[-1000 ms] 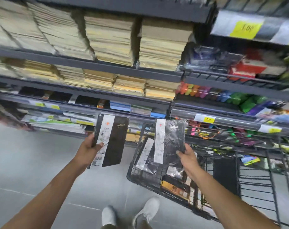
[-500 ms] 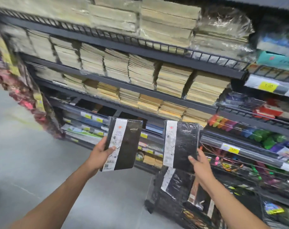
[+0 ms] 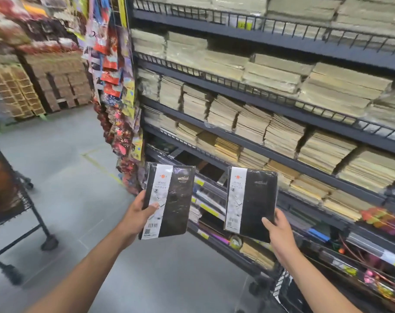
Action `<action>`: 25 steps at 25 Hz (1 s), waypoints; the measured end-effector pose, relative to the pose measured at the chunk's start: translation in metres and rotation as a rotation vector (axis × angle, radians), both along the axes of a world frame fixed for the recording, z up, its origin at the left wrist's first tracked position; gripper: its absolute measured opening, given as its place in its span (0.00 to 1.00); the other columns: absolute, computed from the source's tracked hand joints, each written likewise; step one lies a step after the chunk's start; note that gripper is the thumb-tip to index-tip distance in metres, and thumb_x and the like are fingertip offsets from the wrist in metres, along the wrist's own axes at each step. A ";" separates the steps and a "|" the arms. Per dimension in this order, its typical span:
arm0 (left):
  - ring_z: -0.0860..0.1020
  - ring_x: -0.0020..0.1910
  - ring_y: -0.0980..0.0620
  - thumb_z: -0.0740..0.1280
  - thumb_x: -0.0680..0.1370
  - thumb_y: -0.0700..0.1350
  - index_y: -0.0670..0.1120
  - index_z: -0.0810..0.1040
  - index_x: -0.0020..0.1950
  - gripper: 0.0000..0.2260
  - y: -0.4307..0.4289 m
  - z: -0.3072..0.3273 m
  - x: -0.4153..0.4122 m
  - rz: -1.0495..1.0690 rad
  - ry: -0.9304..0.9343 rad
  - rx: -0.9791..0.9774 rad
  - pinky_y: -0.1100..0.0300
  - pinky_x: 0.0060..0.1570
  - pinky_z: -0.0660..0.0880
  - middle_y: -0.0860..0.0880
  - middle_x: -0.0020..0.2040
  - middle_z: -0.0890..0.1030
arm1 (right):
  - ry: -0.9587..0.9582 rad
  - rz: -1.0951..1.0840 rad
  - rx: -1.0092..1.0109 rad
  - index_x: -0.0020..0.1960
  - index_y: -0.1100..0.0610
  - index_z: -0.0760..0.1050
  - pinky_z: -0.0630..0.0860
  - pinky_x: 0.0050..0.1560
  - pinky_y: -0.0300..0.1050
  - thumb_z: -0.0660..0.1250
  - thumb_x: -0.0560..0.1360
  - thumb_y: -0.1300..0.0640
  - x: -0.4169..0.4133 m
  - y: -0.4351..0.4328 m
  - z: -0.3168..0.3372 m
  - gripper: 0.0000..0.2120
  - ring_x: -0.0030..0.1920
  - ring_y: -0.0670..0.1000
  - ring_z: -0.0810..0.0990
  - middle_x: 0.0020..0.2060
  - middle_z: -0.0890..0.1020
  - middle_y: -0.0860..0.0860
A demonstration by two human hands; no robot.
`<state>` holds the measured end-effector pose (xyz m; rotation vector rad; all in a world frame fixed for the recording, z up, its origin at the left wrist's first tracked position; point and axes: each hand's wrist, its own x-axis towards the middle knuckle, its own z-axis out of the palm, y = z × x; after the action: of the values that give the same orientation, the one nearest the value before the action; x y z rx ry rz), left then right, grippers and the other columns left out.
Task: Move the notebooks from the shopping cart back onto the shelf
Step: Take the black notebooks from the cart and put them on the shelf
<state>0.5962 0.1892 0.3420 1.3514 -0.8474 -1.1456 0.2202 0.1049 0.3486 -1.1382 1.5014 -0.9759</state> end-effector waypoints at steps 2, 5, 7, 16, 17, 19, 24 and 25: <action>0.84 0.58 0.45 0.64 0.82 0.33 0.47 0.74 0.68 0.17 0.012 0.004 0.031 0.046 0.007 0.000 0.48 0.55 0.81 0.48 0.62 0.84 | -0.008 0.042 -0.001 0.71 0.52 0.71 0.72 0.70 0.59 0.62 0.83 0.65 0.038 -0.008 0.001 0.18 0.67 0.52 0.76 0.66 0.79 0.49; 0.84 0.58 0.45 0.64 0.82 0.34 0.48 0.75 0.67 0.16 0.021 0.007 0.072 0.112 0.010 -0.002 0.45 0.58 0.79 0.49 0.62 0.84 | -0.028 0.095 -0.003 0.70 0.52 0.70 0.73 0.69 0.57 0.61 0.83 0.65 0.090 -0.023 0.006 0.18 0.67 0.52 0.76 0.67 0.78 0.50; 0.84 0.58 0.46 0.64 0.82 0.34 0.49 0.75 0.67 0.16 0.021 0.007 0.096 0.149 0.007 0.006 0.44 0.59 0.79 0.49 0.62 0.84 | -0.048 0.147 -0.005 0.69 0.51 0.70 0.73 0.69 0.57 0.61 0.83 0.65 0.122 -0.039 0.010 0.17 0.66 0.52 0.76 0.66 0.78 0.50; 0.84 0.58 0.47 0.63 0.82 0.34 0.49 0.74 0.67 0.16 -0.052 0.023 0.175 0.189 -0.019 0.023 0.48 0.57 0.80 0.51 0.61 0.84 | -0.150 0.239 0.005 0.65 0.52 0.72 0.71 0.71 0.60 0.61 0.82 0.68 0.238 -0.141 0.002 0.16 0.66 0.54 0.77 0.62 0.79 0.50; 0.84 0.58 0.47 0.63 0.82 0.34 0.49 0.74 0.67 0.16 -0.065 0.025 0.181 0.182 -0.023 0.025 0.49 0.57 0.80 0.51 0.61 0.84 | -0.172 0.248 0.008 0.61 0.50 0.73 0.71 0.71 0.60 0.61 0.82 0.69 0.249 -0.154 0.002 0.16 0.65 0.53 0.77 0.59 0.80 0.49; 0.84 0.58 0.46 0.62 0.82 0.33 0.49 0.74 0.68 0.17 -0.092 0.027 0.192 0.165 -0.024 0.034 0.49 0.56 0.81 0.50 0.62 0.84 | -0.184 0.246 0.017 0.58 0.47 0.73 0.71 0.71 0.60 0.61 0.82 0.69 0.264 -0.180 0.002 0.17 0.64 0.53 0.77 0.58 0.80 0.46; 0.84 0.57 0.47 0.62 0.82 0.34 0.50 0.74 0.67 0.17 -0.158 0.025 0.215 0.128 -0.017 0.044 0.52 0.53 0.82 0.50 0.62 0.84 | -0.187 0.236 0.047 0.63 0.47 0.72 0.71 0.71 0.60 0.62 0.82 0.66 0.281 -0.233 0.006 0.16 0.65 0.51 0.76 0.62 0.79 0.47; 0.84 0.57 0.47 0.62 0.82 0.33 0.50 0.74 0.67 0.17 -0.170 0.025 0.219 0.120 -0.014 0.049 0.53 0.52 0.82 0.50 0.62 0.84 | -0.186 0.231 0.053 0.61 0.45 0.72 0.71 0.71 0.60 0.62 0.82 0.66 0.282 -0.239 0.007 0.17 0.65 0.50 0.77 0.60 0.79 0.45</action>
<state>0.8148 0.0197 0.3671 1.4325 -0.7416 -1.0707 0.5027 -0.1341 0.3557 -1.1228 1.2113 -0.8531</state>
